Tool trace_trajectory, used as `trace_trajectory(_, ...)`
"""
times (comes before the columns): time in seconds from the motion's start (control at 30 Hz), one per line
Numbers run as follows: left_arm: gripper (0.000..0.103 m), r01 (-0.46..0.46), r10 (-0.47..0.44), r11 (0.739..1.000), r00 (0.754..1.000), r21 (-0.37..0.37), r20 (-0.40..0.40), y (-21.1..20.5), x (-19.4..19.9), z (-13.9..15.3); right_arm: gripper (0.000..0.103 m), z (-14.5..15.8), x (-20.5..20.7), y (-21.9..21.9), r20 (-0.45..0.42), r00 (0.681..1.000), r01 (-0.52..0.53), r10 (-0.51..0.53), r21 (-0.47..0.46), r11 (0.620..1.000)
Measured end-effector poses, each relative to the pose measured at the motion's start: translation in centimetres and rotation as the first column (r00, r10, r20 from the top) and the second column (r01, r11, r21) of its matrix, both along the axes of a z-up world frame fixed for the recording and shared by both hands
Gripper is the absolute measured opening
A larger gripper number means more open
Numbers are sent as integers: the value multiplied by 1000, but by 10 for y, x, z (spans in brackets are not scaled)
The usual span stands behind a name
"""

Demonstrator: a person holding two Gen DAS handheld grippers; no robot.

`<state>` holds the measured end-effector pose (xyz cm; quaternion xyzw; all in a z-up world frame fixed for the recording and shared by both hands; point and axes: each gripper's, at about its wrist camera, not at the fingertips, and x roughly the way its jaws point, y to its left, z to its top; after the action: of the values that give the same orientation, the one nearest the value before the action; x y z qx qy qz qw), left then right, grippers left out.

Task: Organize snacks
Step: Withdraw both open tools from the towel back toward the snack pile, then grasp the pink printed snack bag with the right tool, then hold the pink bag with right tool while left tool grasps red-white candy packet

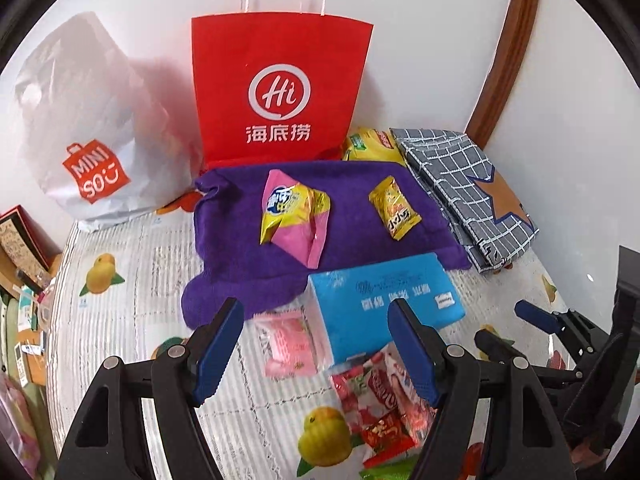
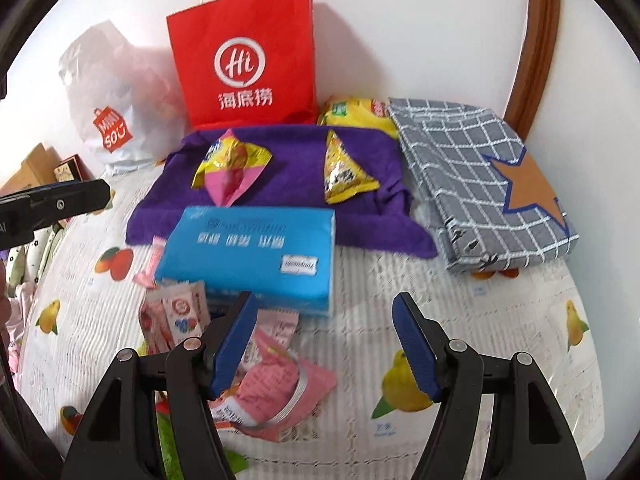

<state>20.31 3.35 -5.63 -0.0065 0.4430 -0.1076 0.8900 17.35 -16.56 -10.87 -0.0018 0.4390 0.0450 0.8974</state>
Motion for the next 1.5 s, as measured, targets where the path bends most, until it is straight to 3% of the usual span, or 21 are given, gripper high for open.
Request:
trace_trajectory(0.43, 73, -24, 24, 1000, 999, -11, -24, 16, -8, -12, 70, -38, -1, 19, -99, 994, -55, 50, -46, 997)
trace_trajectory(0.77, 73, -56, 56, 998, 998, -6, -38, 27, -11, -16, 70, -43, -9, 15, -109, 992, -66, 63, -22, 998)
trace_trajectory(1.1, 73, -55, 56, 998, 998, 5, -41, 26, -16, -18, 70, -67, -12, 19, -189, 977, -105, 101, -11, 994)
trace_trajectory(1.2, 73, -54, 55, 998, 997, 11, -48, 24, -18, -22, 50, -71, -15, 11, -188, 978, -90, 91, 14, 996)
trace_trajectory(1.5, 73, -49, 49, 999, 995, 5, -88, 10, -22, -41, 49, -54, -23, -10, -82, 994, -73, 75, 31, 997)
